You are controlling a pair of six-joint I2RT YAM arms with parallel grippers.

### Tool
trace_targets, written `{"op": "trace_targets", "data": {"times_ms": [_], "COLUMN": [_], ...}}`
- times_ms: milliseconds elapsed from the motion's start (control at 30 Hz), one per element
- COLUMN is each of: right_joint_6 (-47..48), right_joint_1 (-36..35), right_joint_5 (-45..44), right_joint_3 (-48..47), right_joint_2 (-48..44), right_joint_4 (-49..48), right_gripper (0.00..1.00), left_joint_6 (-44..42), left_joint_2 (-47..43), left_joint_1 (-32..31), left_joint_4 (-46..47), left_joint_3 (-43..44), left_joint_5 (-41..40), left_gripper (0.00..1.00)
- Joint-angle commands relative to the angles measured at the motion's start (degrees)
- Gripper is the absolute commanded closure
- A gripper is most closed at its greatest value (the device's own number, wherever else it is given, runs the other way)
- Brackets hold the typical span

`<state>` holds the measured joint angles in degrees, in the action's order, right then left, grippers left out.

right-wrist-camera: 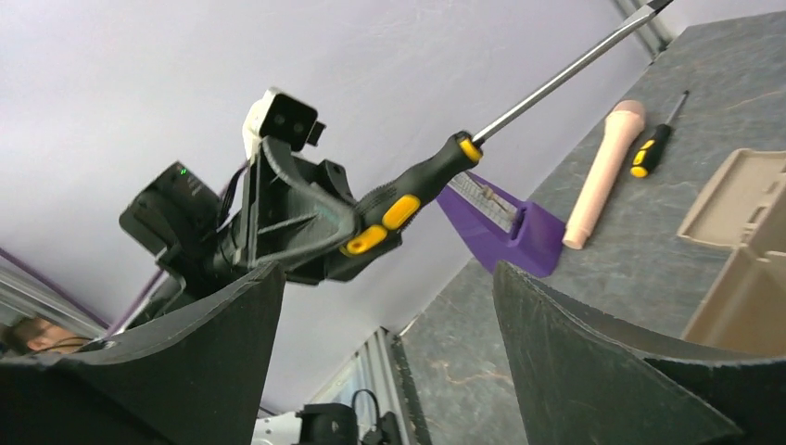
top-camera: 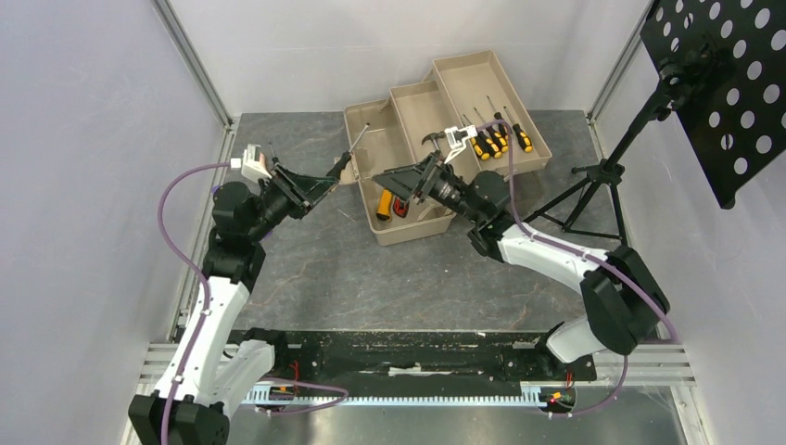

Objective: Pack the tool kit

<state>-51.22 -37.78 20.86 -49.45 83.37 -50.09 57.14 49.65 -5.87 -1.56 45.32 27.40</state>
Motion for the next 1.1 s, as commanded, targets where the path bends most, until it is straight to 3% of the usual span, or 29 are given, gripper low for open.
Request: {"op": "trace_targets", "data": {"times_ms": [0, 433, 600, 700, 900, 967, 1067], "right_joint_6": [-7.4, -12.6, -13.6, -14.3, -13.2, -11.4, -8.6], "right_joint_1": [-2.0, -5.2, -5.3, -5.4, -5.3, -5.0, -3.7], "right_joint_5": [-3.1, -3.2, -2.9, -2.0, -0.7, -0.6, -0.3], "right_joint_3": [-4.4, -12.5, -13.9, -14.5, -13.8, -13.4, -12.5], "right_joint_2": [3.9, 13.6, 15.2, 16.0, 15.3, 14.3, 12.3], "right_joint_4": [-6.7, -11.8, -13.6, -14.7, -14.4, -12.7, -10.1], "right_gripper": [0.16, 0.21, 0.30, 0.43, 0.84, 0.97, 1.00], "left_joint_6": [6.7, 10.2, 10.3, 10.2, 8.5, 6.3, -0.1], "left_joint_2": [-5.4, -10.5, -11.1, -11.2, -11.0, -10.7, -10.2], "left_joint_1": [-2.0, -6.1, -7.3, -7.7, -8.0, -8.0, -8.0], "left_joint_4": [8.4, 10.5, 10.5, 10.5, 9.7, 7.3, 0.3], "left_joint_3": [-2.1, -6.2, -7.1, -7.7, -8.2, -7.4, -4.9], "left_joint_5": [1.4, 0.4, 0.2, 0.1, 0.2, 0.2, -1.7], "left_gripper": [0.98, 0.98, 0.98, 0.98, 0.97, 0.91, 0.78]}}
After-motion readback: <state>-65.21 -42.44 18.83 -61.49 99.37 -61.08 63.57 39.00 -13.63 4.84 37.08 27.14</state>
